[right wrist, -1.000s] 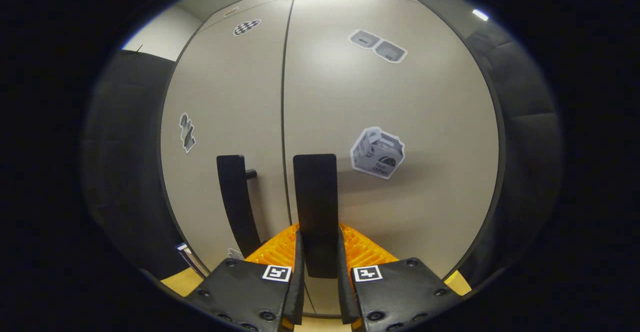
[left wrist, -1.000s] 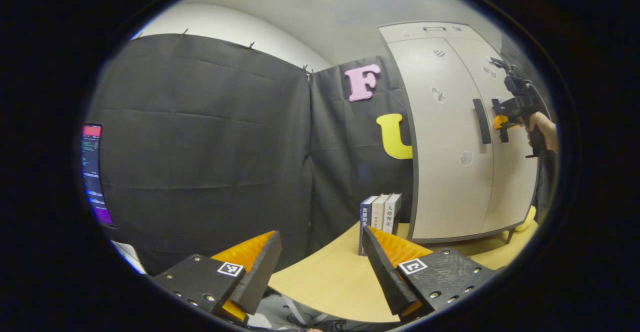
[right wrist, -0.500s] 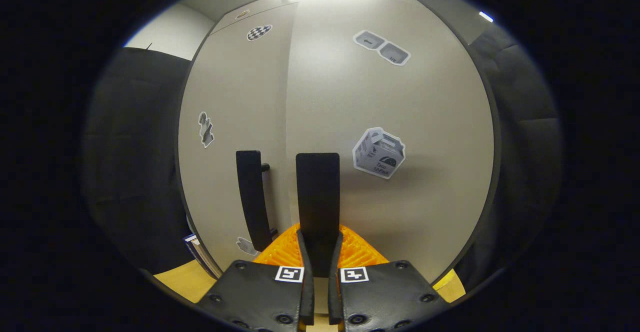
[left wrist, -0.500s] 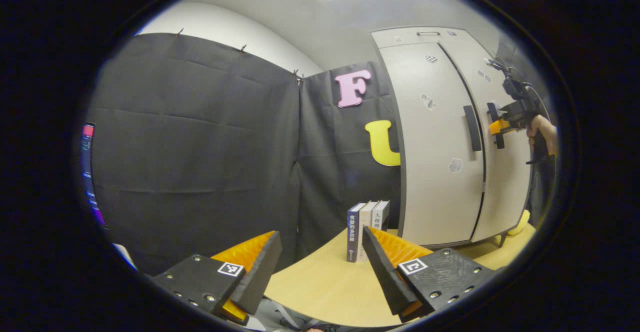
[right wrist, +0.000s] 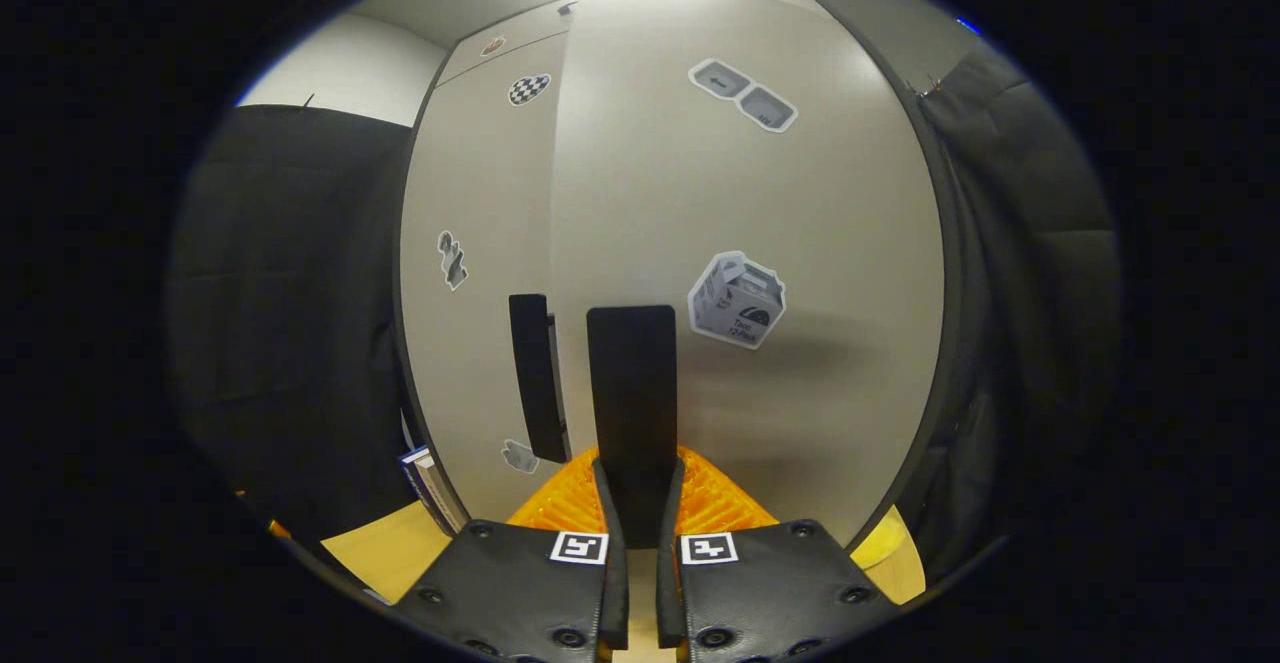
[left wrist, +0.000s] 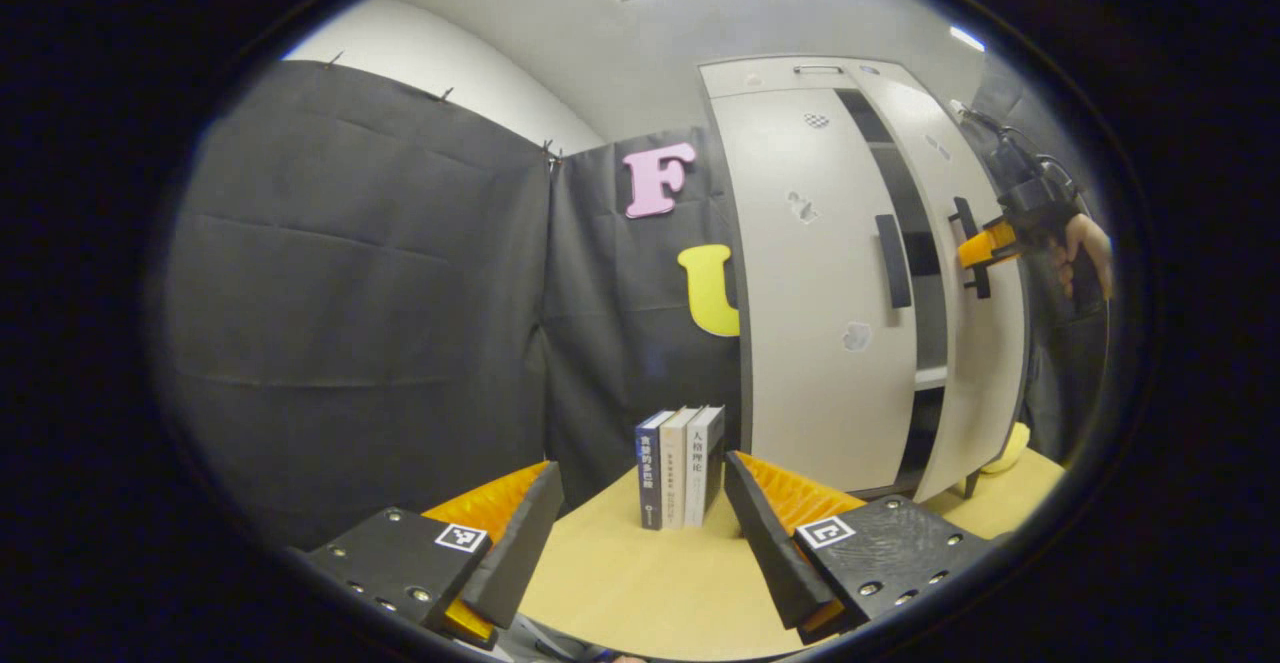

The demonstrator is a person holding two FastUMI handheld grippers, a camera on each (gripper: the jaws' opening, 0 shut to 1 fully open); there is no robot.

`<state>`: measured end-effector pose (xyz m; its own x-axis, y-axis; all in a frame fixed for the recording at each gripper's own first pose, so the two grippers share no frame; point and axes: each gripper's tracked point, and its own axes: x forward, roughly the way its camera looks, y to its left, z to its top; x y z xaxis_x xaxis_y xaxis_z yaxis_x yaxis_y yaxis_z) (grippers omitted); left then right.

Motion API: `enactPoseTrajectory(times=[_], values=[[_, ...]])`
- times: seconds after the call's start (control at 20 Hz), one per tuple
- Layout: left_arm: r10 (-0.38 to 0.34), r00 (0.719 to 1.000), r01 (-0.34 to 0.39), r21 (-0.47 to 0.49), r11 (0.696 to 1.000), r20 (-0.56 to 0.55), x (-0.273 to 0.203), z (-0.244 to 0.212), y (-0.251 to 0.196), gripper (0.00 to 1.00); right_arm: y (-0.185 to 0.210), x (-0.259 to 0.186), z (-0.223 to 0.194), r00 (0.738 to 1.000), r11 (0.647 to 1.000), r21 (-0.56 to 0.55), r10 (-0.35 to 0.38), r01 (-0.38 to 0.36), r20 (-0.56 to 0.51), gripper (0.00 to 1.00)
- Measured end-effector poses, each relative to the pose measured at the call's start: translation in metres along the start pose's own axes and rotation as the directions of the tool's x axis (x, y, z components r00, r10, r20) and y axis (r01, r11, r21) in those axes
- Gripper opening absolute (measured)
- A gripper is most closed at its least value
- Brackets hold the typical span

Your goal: Open the right door of the double-door shoe cabinet with the right hand, and open the left door with the left hand.

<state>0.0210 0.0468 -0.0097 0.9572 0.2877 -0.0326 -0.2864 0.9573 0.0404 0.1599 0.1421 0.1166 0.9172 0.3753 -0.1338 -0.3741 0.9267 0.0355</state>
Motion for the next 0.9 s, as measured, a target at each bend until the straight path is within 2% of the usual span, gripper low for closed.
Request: enactPoseTrajectory(times=[0.1,0.4,0.65,0.9], values=[[-0.022,1.0,0.022,-0.001,1.0,0.0,0.003,0.0,-0.009,0.94,-0.002,-0.009,-0.001,1.0,1.0,0.012,0.014,-0.014,-0.005,0.12],[-0.075,0.997,0.075,-0.002,0.997,-0.001,0.012,0.003,-0.033,0.98,-0.008,-0.029,-0.003,0.999,0.999,0.001,0.046,-0.046,-0.029,0.13],[-0.119,0.993,0.119,0.003,0.993,-0.009,0.02,0.002,-0.056,0.96,-0.024,-0.064,-0.006,0.997,0.997,0.01,0.074,-0.074,-0.037,0.12],[-0.17,0.985,0.17,0.004,0.985,-0.011,0.022,0.003,-0.083,0.96,-0.039,-0.082,-0.007,0.997,0.998,0.009,0.066,-0.066,-0.045,0.12]])
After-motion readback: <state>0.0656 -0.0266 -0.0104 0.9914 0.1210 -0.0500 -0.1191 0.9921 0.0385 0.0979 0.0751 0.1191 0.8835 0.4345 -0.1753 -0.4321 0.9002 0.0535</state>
